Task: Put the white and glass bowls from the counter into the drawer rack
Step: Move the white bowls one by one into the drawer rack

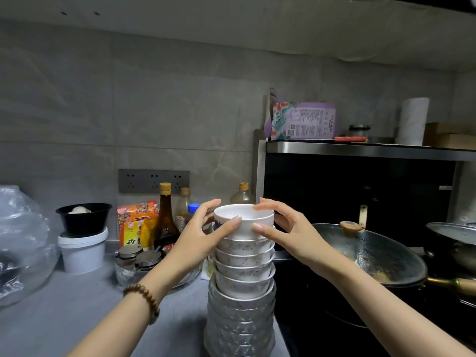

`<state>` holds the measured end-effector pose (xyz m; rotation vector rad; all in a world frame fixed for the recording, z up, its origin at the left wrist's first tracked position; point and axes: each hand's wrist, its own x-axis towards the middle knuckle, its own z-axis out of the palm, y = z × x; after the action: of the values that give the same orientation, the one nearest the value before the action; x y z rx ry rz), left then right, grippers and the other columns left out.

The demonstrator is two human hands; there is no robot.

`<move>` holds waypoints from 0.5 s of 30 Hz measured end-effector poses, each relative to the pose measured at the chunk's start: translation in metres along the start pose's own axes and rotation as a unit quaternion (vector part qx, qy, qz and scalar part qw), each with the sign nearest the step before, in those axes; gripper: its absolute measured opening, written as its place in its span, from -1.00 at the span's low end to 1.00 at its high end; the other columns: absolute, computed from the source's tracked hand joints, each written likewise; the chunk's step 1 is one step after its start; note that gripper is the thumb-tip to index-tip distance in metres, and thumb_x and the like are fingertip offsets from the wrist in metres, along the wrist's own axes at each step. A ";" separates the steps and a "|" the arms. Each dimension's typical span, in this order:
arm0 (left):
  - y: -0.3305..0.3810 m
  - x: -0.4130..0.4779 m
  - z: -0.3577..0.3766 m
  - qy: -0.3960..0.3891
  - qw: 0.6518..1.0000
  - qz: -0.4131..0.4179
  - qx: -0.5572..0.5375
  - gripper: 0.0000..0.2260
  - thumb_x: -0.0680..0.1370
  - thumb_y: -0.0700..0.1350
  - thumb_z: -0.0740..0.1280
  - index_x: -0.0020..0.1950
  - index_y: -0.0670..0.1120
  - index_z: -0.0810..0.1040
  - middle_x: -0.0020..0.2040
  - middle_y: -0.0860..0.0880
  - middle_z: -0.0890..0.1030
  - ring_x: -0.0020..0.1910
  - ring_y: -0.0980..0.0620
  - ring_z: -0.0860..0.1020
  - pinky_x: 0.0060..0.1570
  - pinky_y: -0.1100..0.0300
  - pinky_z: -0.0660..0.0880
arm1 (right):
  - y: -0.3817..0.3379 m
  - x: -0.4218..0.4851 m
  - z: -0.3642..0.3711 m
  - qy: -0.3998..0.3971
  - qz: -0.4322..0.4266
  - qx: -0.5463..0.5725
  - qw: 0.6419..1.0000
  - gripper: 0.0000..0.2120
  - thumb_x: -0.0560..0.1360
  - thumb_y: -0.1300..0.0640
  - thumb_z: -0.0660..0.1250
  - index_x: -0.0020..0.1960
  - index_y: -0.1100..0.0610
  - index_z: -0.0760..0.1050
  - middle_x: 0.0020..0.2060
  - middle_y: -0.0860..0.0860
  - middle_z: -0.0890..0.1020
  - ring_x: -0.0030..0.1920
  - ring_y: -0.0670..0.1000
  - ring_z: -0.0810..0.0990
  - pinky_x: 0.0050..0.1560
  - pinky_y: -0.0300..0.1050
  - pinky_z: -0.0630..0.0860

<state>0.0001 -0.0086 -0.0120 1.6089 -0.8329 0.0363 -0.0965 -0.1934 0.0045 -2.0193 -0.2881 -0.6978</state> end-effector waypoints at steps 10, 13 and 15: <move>0.008 0.005 0.003 0.024 0.999 0.011 -0.038 -0.19 0.21 0.37 0.44 0.39 0.16 0.29 0.41 0.05 0.39 0.34 0.07 0.39 0.34 0.04 0.37 | -0.006 0.004 0.002 0.052 -0.034 0.028 0.998 -0.64 0.28 -0.10 0.46 0.06 -0.09 0.58 0.26 -0.26 0.47 0.26 -0.15 0.52 0.32 0.00 0.46; 0.019 0.007 0.006 0.028 0.997 0.035 -0.056 -0.23 0.26 0.29 0.43 0.40 0.08 0.30 0.37 0.02 0.44 0.29 0.09 0.44 0.28 0.10 0.43 | -0.010 0.006 0.001 0.063 -0.041 0.057 0.996 -0.67 0.28 -0.11 0.48 0.02 -0.11 0.59 0.17 -0.39 0.52 0.23 -0.18 0.54 0.28 0.02 0.49; 0.028 0.006 0.008 0.038 0.995 0.058 -0.074 -0.26 0.25 0.26 0.41 0.36 0.05 0.34 0.30 0.05 0.47 0.26 0.14 0.46 0.17 0.22 0.47 | -0.015 0.006 0.001 0.074 -0.048 0.076 0.993 -0.65 0.25 -0.16 0.49 0.00 -0.09 0.60 0.20 -0.31 0.52 0.25 -0.10 0.54 0.30 0.08 0.47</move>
<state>-0.0139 -0.0178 0.0126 1.4104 -0.8503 0.1156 -0.0985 -0.1856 0.0182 -1.8085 -0.3431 -0.8560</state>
